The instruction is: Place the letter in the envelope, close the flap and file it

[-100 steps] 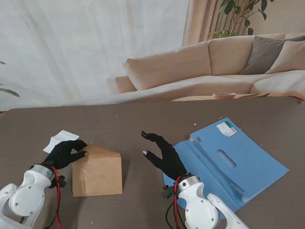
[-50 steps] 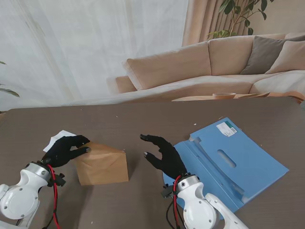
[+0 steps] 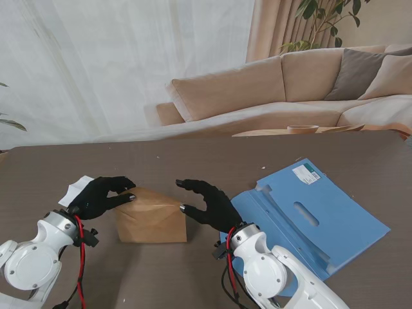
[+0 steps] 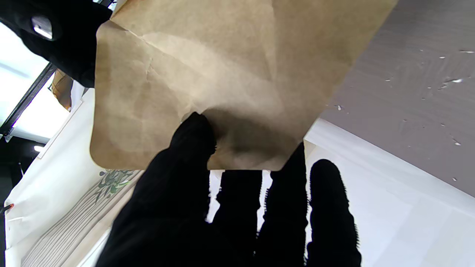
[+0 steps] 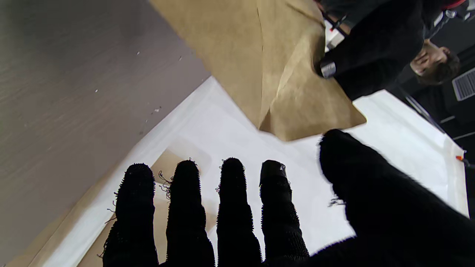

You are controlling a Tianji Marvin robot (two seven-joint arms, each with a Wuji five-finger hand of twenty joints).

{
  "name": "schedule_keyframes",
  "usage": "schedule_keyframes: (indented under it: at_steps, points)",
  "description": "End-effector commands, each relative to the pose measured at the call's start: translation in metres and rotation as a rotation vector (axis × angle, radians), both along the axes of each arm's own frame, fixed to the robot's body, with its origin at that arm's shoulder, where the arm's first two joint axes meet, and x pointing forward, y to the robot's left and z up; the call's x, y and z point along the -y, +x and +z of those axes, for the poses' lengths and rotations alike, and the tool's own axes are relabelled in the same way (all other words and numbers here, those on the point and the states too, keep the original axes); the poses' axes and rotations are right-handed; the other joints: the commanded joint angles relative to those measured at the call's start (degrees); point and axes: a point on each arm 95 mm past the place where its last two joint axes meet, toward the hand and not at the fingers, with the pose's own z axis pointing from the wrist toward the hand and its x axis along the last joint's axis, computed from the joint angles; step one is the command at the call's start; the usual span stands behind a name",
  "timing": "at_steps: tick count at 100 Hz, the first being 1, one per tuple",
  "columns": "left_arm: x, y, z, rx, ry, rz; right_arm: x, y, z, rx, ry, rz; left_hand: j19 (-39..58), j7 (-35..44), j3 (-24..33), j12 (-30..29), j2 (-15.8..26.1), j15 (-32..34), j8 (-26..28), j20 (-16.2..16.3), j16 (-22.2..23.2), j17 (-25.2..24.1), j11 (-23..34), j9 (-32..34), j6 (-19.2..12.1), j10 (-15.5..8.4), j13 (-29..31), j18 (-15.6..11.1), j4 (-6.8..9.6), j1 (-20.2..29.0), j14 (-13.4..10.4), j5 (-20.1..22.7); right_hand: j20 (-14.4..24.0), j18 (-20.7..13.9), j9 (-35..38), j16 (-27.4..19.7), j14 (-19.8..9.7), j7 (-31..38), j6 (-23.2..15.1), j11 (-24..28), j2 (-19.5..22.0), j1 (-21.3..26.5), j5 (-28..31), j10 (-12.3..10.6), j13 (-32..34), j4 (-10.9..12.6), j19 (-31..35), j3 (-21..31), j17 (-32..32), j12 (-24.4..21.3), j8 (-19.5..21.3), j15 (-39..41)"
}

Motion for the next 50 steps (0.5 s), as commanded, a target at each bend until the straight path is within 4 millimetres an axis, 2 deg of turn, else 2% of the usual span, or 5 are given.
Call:
schedule_keyframes:
  at_steps: [1,21,50]
  points:
    - [0.010,-0.001,0.005,-0.003,-0.007,-0.026,-0.004,-0.002,-0.002,-0.009,-0.004,0.027,1.63,5.81,1.25,1.11,3.17,0.99,2.82,-0.86,1.33,-0.61,2.22,0.13,-1.08,0.46,1.22,0.37,1.93,4.32,0.51,0.56,0.67,0.57,-1.48,-0.33,0.68,-1.72,1.34,-0.39,-1.40,-2.61,-2.63,0.37,0.80,-2.25,1.02,-0.80,0.19,-0.34,-1.20,-0.80]
    - [0.019,-0.002,0.008,-0.015,-0.021,-0.042,-0.010,0.000,-0.006,-0.013,-0.026,0.061,1.75,5.71,1.35,1.09,3.17,1.00,2.92,-1.04,1.39,-0.63,2.25,0.16,-1.08,0.51,1.22,0.43,1.93,4.30,0.49,0.65,1.71,1.95,1.98,0.48,1.80,-1.09,3.63,1.04,-3.20,-2.29,1.82,2.01,3.86,-2.70,2.83,-0.86,2.30,-0.01,-1.52,0.27]
    - [0.025,-0.001,0.012,-0.009,-0.023,-0.051,-0.014,0.003,-0.009,-0.029,0.004,0.070,1.89,5.62,1.41,1.13,3.18,1.02,3.07,-1.24,1.48,-0.68,2.30,0.12,-1.15,0.52,1.18,0.38,1.89,4.27,0.46,0.71,2.66,3.89,12.26,1.56,3.80,3.88,1.68,1.54,-2.42,0.73,15.69,2.68,11.12,-1.99,7.54,5.72,6.53,0.17,0.30,3.09]
